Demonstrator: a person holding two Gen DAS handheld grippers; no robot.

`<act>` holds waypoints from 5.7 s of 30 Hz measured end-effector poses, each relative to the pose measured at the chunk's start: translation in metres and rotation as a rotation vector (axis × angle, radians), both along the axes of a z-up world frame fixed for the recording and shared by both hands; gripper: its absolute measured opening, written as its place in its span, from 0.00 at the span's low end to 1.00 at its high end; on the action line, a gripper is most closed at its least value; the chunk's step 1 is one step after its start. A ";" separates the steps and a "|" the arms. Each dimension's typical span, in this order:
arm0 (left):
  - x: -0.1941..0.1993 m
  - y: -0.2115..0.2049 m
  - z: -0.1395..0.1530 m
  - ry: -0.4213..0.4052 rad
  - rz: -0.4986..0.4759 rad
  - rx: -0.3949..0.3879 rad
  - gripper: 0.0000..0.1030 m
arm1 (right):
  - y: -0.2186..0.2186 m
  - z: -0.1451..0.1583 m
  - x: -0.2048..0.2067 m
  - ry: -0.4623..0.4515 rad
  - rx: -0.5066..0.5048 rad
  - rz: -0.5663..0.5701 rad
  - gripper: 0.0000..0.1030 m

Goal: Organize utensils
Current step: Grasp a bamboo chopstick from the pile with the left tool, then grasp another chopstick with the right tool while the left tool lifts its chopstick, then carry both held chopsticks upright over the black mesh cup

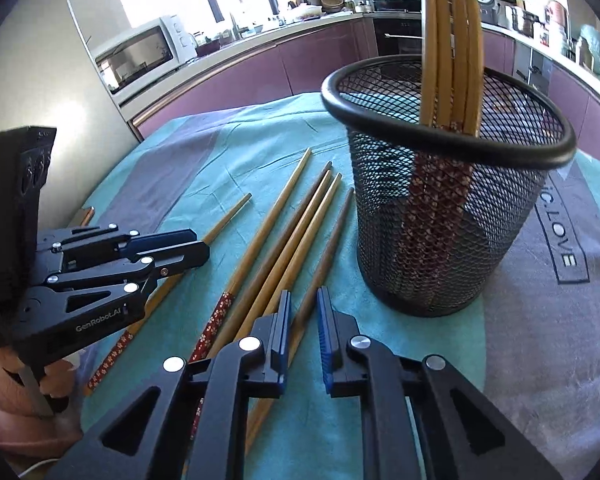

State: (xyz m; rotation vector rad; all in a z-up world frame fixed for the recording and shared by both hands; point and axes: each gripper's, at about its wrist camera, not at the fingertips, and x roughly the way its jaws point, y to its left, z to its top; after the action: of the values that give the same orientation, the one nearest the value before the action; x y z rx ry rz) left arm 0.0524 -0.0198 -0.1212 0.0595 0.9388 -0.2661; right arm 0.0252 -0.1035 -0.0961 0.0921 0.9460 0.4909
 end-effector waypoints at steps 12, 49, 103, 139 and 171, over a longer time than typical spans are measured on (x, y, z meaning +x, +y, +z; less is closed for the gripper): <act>-0.004 0.007 0.000 0.011 0.020 -0.043 0.07 | -0.004 0.003 -0.008 -0.006 -0.011 0.016 0.08; -0.039 0.027 0.080 -0.127 -0.049 -0.223 0.07 | -0.029 0.061 -0.043 -0.183 0.135 0.069 0.06; -0.055 -0.001 0.103 -0.175 -0.183 -0.236 0.06 | -0.034 0.088 -0.064 -0.309 0.141 0.092 0.06; -0.059 -0.008 0.166 -0.309 -0.249 -0.317 0.06 | -0.078 0.130 -0.058 -0.448 0.161 -0.003 0.06; -0.040 -0.034 0.194 -0.401 -0.280 -0.332 0.06 | -0.084 0.161 -0.050 -0.544 0.146 -0.022 0.06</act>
State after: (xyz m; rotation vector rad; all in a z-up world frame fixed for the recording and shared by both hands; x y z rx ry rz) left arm 0.0120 -0.0538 0.0733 -0.0608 0.4772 -0.6412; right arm -0.0251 -0.1876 0.0651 0.0943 0.3763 0.5288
